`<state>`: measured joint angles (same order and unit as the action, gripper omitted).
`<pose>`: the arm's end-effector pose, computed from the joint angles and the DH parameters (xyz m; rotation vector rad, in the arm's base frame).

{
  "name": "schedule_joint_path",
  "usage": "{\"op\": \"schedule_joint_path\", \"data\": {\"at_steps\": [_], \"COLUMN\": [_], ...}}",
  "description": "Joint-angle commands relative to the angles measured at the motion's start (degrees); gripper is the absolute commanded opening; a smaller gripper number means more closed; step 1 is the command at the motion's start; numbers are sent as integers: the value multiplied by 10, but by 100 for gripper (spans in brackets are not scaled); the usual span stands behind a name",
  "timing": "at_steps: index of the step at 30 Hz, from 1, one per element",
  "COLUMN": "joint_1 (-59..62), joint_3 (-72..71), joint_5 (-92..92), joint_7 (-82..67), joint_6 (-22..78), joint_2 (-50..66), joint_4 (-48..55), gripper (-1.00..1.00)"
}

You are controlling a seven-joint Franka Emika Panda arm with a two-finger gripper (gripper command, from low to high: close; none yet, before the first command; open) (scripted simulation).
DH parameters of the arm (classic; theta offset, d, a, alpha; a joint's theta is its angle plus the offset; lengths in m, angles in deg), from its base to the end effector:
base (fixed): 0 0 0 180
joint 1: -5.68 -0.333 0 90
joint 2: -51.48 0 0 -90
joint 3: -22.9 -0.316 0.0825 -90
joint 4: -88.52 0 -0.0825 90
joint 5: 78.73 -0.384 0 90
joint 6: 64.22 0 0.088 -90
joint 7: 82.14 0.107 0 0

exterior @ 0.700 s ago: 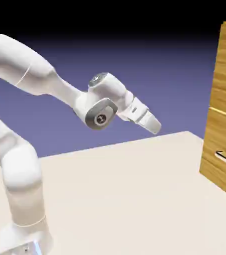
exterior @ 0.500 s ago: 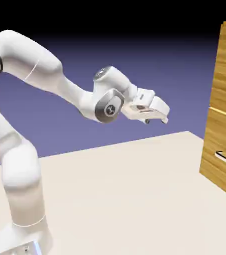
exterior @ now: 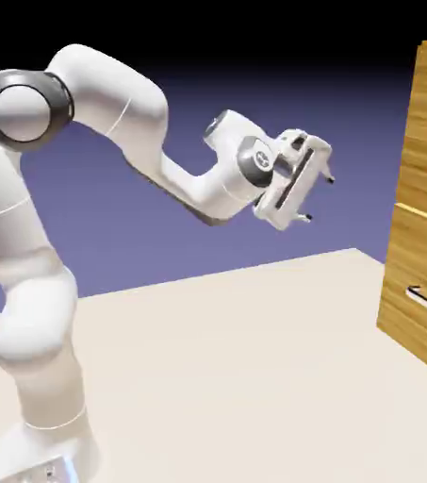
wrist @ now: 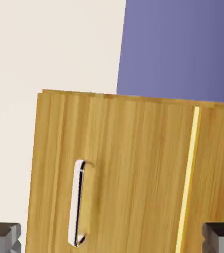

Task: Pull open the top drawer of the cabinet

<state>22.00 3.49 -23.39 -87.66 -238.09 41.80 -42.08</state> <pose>0.5190 0.0978 0.5008 2.0275 1.2323 1.0018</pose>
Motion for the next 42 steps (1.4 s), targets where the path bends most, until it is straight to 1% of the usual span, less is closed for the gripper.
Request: {"op": "schedule_joint_path", "data": {"at_steps": [1, 40, 42], "joint_1": [8, 306, 313], "joint_3": [-9, -350, -358], "joint_5": [25, 997, 1019], "joint_7": [-22, -864, -884], "joint_6": [0, 3, 3], "joint_2": [10, 414, 423], "joint_4": [14, 548, 560], "gripper": [0, 0, 0]}}
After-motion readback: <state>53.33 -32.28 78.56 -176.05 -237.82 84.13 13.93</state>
